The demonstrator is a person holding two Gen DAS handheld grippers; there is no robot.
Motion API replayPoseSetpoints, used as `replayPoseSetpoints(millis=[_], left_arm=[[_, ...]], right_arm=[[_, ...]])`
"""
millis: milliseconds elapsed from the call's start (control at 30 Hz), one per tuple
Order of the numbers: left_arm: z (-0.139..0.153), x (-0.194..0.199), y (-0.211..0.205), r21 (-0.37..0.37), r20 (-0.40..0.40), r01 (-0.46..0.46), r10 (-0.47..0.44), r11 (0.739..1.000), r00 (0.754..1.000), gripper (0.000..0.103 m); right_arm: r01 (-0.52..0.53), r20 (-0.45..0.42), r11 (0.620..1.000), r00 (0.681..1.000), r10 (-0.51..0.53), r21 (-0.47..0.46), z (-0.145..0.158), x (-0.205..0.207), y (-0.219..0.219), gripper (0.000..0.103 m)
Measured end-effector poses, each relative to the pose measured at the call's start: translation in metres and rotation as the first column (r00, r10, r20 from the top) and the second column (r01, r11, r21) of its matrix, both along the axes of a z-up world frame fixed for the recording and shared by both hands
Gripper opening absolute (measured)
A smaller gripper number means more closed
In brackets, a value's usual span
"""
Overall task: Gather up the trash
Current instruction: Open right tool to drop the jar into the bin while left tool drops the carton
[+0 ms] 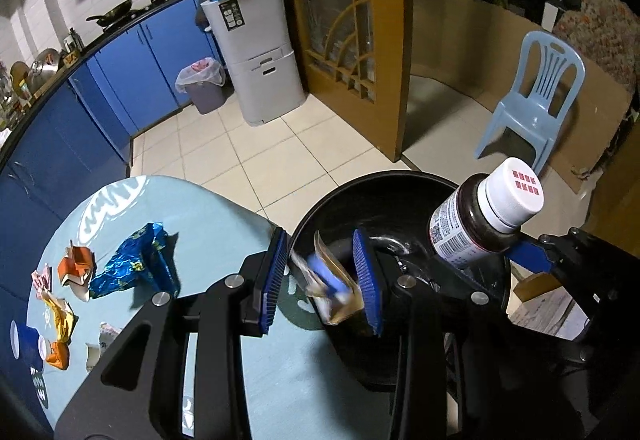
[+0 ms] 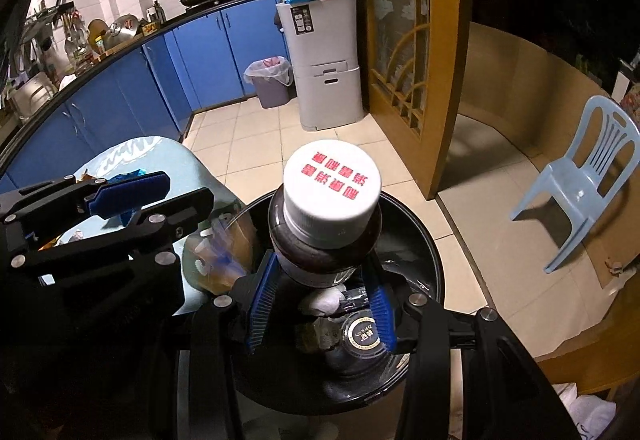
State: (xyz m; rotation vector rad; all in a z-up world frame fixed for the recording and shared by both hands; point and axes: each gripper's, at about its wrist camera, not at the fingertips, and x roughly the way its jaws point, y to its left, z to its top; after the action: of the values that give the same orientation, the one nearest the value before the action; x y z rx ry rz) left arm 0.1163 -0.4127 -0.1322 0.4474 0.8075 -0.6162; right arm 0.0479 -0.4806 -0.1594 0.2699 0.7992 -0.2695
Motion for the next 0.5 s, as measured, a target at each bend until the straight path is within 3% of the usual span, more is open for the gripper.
replayPoseSetpoints(millis=[167, 200, 233, 267, 500], left_arm=[[-0.006, 0.007, -0.006, 0.009, -0.029, -0.005, 0.006, 1.0, 1.0, 0.037], [-0.007, 0.008, -0.007, 0.014, -0.032, -0.007, 0.008, 1.0, 0.999, 0.05], [-0.008, 0.009, -0.008, 0.015, -0.034, -0.013, 0.013, 1.0, 0.999, 0.076], [-0.007, 0.01, -0.007, 0.002, -0.034, -0.015, 0.016, 1.0, 0.999, 0.086], [-0.003, 0.013, -0.003, -0.017, -0.015, -0.035, 0.035, 0.999, 0.999, 0.095]], right_arm=[[0.005, -0.01, 1.0, 1.0, -0.005, 0.011, -0.006, 0.003, -0.007, 0.042], [0.005, -0.012, 1.0, 1.0, -0.005, 0.012, -0.007, 0.004, -0.007, 0.042], [0.004, -0.016, 1.0, 1.0, -0.004, 0.014, -0.008, 0.004, -0.008, 0.042], [0.004, -0.019, 1.0, 1.0, -0.003, 0.015, -0.008, 0.006, -0.008, 0.042], [0.001, -0.028, 1.0, 1.0, 0.0, 0.027, -0.013, 0.008, -0.009, 0.042]])
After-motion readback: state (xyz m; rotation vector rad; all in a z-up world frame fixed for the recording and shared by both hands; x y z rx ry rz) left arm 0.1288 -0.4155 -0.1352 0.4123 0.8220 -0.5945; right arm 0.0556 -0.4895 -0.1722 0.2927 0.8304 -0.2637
